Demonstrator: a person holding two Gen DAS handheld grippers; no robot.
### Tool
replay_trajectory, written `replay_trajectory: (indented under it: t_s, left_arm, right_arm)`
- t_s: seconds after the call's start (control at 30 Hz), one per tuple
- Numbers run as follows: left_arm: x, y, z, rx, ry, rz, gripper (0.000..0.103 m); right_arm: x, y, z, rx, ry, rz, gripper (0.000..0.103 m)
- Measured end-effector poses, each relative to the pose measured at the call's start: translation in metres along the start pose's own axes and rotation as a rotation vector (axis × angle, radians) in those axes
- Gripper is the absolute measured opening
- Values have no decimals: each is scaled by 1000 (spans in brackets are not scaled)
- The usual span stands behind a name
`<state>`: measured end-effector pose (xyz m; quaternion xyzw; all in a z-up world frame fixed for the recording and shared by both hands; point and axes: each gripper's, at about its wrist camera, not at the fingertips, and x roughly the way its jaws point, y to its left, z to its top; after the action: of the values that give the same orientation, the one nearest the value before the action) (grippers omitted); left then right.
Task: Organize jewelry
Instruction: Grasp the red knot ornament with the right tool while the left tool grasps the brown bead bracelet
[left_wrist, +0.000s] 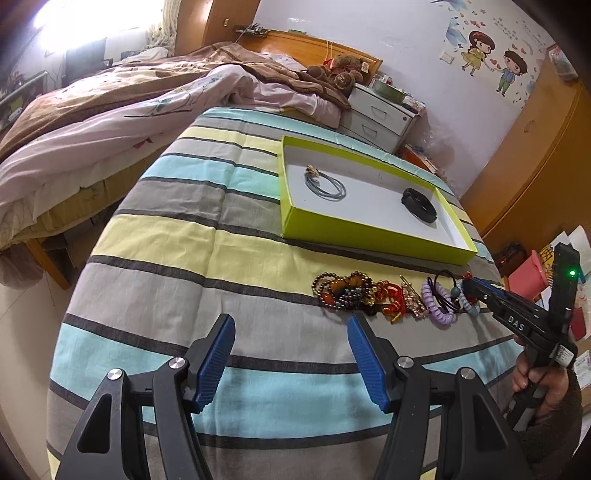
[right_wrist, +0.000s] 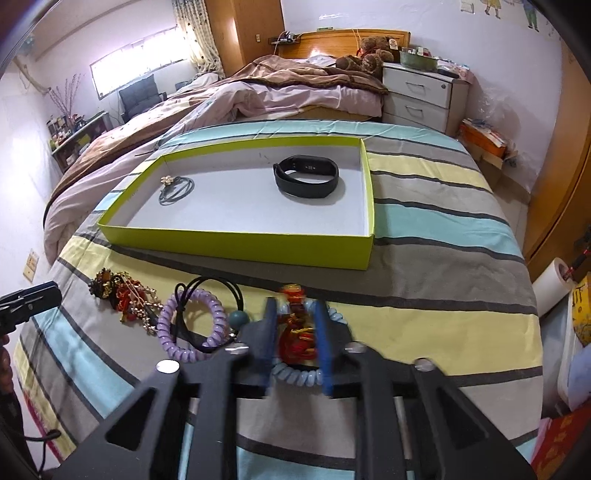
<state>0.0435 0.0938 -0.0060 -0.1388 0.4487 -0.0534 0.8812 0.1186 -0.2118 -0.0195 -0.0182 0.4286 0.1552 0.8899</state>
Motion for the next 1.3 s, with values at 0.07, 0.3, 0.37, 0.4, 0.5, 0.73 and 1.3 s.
replay_trajectory:
  t_s: [0.07,0.3,0.37,0.4,0.5,0.73,1.3]
  left_arm:
    - [1,-2,0,5,1,-7,63]
    - [8,-17,3,58,-2,-11,63]
    - [9,-23,4,90,-15,-5,63]
    - [10,-26,4,105,-18,1,63]
    - [15,-32,5,129,-18,6,63]
    - [31,-37,8,157,3,39,63]
    - [50,-39,17,188,13,100,56]
  right_arm:
    - [-1,0,0,-3,-3,-5,11]
    - [-10,-5,1,18,-35,-7,8]
    - [-15,-7,1,31,-46,8,8]
    - [-17,-7,2,35,-53,10,8]
    - [-23,-9,4,45,-72,20,8]
    - [-41,-9,6,64,-122,36,8]
    - [-54,-4,4,55,-155,43,8]
